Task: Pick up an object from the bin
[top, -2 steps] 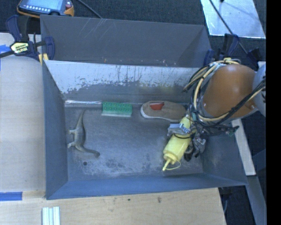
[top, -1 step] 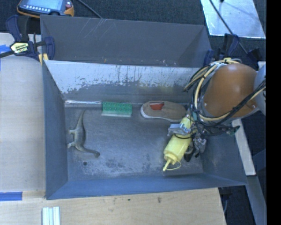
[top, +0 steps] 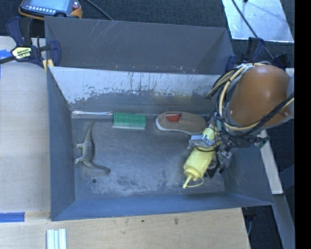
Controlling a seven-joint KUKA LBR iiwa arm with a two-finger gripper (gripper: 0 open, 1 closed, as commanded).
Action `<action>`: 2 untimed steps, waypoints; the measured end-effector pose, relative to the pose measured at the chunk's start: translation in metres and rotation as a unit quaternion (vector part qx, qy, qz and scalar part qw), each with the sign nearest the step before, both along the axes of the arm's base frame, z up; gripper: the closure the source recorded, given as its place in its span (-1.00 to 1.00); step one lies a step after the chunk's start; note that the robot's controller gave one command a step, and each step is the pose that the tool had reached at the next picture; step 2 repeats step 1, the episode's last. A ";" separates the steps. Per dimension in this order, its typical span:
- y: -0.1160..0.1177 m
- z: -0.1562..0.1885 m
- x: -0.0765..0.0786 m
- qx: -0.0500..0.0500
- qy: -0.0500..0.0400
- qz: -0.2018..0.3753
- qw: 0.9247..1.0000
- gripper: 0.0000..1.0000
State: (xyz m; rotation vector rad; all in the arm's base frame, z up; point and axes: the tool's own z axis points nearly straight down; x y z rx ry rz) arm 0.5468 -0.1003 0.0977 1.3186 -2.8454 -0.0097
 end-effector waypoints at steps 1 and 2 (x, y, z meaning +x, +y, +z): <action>0.000 0.024 0.002 0.000 -0.002 0.000 1.000 1.00; 0.000 0.024 0.002 0.000 -0.002 0.000 1.000 1.00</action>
Offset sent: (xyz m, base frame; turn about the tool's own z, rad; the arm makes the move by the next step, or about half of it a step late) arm 0.0000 0.0000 0.0165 0.0000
